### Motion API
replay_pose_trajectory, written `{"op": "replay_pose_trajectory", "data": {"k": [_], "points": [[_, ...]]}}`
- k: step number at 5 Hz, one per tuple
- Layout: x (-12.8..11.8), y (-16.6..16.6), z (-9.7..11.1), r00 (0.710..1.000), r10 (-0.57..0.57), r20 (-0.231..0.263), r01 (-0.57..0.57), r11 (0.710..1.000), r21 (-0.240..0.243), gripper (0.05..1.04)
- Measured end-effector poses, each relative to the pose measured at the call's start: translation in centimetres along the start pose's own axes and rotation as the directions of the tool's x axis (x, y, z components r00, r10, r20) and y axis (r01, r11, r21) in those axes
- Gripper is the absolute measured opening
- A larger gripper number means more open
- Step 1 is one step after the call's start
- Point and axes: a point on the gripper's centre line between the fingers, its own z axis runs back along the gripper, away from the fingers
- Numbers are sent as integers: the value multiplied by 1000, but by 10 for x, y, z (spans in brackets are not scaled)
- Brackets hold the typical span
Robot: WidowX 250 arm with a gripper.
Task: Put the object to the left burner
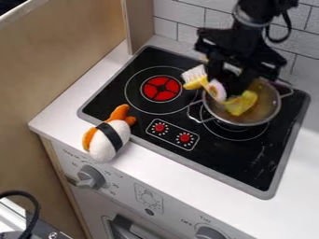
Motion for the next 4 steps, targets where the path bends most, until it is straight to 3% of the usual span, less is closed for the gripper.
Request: {"op": "replay_pose_trajectory", "data": {"k": [3,4], "points": [[6,41,9,993,-79,-87,82,996,37,479],[5,43,16,994,-76,-84,79,996,36,479]]}}
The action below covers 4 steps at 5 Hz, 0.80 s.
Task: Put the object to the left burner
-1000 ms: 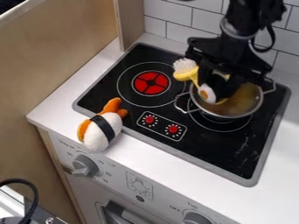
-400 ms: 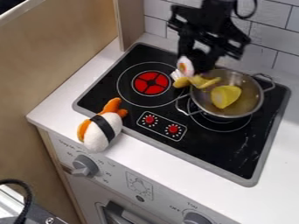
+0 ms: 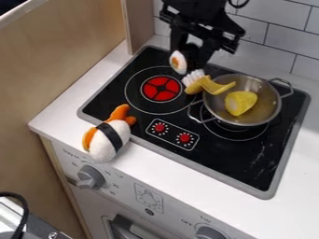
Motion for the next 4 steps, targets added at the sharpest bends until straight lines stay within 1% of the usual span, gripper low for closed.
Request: {"op": "replay_pose_trajectory", "data": {"k": [1,2,3,4], "points": [[1,9,3,1000,-20,20,20,1000,8,479],[-1,25,-2,996,-62,69,62,998,1,479],[-6,42,-21,992,-92,91,91,996,16,479],[-10,51,-37,986,-107,125,105,994,21,479]]}}
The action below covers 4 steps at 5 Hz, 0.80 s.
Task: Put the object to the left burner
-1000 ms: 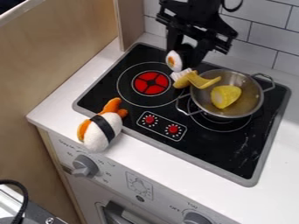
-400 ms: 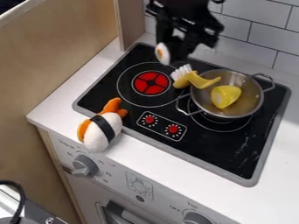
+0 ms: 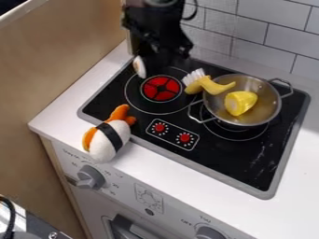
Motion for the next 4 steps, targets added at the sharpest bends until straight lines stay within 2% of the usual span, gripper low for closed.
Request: {"op": "replay_pose_trajectory", "data": {"k": [1,4], "points": [[-8,-1,-14,1000,5,31,-5,1000,-3,479],[-11,-13,-28,992,54,111,-51,998,-27,479]]}}
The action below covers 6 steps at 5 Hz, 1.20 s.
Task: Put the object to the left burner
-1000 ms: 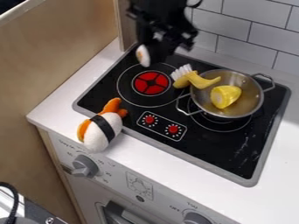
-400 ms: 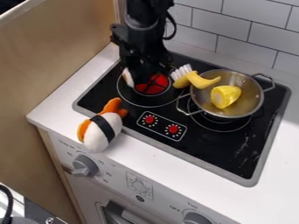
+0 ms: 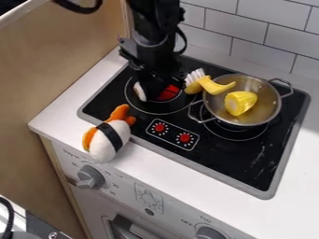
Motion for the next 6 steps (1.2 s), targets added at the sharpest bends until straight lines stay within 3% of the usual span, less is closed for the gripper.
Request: {"op": "replay_pose_trajectory", "data": {"k": [1,2,3,4,6], "points": [[0,-3,-2,1000,1,-7,-1,1000,-3,479],[8,-6,-5,1000,5,-1,-5,1000,-7,546],[15,-5,-5,1000,1,-4,-1,1000,-1,848],[20,-3,-1,1000,-12,-7,12,1000,3,1005],[18,0,11,994,-33,-100,35,999,12,999]]}}
